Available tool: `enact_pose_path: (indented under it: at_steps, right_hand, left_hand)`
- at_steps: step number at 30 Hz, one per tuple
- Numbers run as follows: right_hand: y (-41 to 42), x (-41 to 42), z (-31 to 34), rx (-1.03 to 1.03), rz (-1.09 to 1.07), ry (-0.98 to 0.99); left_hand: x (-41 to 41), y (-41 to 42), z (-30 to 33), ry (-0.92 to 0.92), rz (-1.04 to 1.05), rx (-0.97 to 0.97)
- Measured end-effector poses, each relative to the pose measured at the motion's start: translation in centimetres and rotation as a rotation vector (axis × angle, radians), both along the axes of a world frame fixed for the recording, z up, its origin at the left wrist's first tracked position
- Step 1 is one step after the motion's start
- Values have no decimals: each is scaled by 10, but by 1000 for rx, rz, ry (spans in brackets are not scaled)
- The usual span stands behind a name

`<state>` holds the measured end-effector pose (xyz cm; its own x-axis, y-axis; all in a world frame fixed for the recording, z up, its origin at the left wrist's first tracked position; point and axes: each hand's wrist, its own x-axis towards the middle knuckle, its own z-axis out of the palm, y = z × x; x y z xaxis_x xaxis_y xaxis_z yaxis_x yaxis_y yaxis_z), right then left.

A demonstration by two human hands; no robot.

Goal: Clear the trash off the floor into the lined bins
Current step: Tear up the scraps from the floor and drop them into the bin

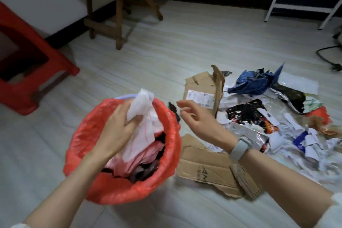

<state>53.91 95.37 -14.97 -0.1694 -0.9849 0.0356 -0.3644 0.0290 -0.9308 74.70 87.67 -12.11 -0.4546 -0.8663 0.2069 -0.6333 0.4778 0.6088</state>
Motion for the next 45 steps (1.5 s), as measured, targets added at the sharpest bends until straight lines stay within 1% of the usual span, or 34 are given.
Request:
enact_pose_path:
  at_steps: [2,3,4,6,8,9,11,15,17,20,22,23,25,27,30,34,37,40,42,45]
  right_hand:
    - [-5,18,-11,-10,69,100]
    - [-7,26,-16,-8,101,147]
    - [-9,33,-21,8,125,184]
    - [-13,42,-29,35,143,214]
    - [-16,46,-35,33,140,195]
    - [-17,47,-38,40,139,175]
    - [-18,46,-42,55,132,145]
    - [-16,44,-46,66,145,113]
    - [-15,44,-46,73,149,104]
    - [-16,45,-39,86,134,137]
    - [-14,43,-31,115,117,156]
    - [-14,42,-26,133,98,151]
    - [-14,38,-12,187,33,130]
    - [-15,32,5,242,-15,137]
    - [-10,11,33,304,-61,214]
    - [6,-35,59,373,-143,344]
    - [22,-78,59,440,-216,392]
    - [44,-126,31,561,-221,443]
    - [55,-152,2,632,-204,476]
    - [71,-184,-50,682,-181,438]
  left_hand:
    - [30,-2,-29,-374,-34,41]
    - [41,-2,-43,-522,-30,94]
    - [48,-2,-56,-629,-29,116]
    - [48,-1,-80,-736,-116,-10]
    - [37,-1,-95,-858,-224,-74]
    - [32,-1,-103,-912,-278,-47]
    - [30,1,-123,-1024,-367,69]
    - [30,-2,-148,-1099,-453,121]
    - [26,-8,-152,-1130,-463,199]
    - [19,-19,-144,-1101,-459,353]
    - [13,-25,-121,-1054,-467,441]
    - [10,-29,-103,-1044,-497,455]
    - [5,-42,-60,-1067,-552,412]
    - [1,-58,-22,-1027,-553,309]
    - [-10,-77,25,-827,-552,213]
    - [-52,-69,63,-659,-529,206]
    - [-101,-45,61,-506,-551,218]
    - [-157,-9,29,-417,-623,346]
    - [-187,11,-6,-437,-620,429]
    - [-220,31,-76,-542,-518,566]
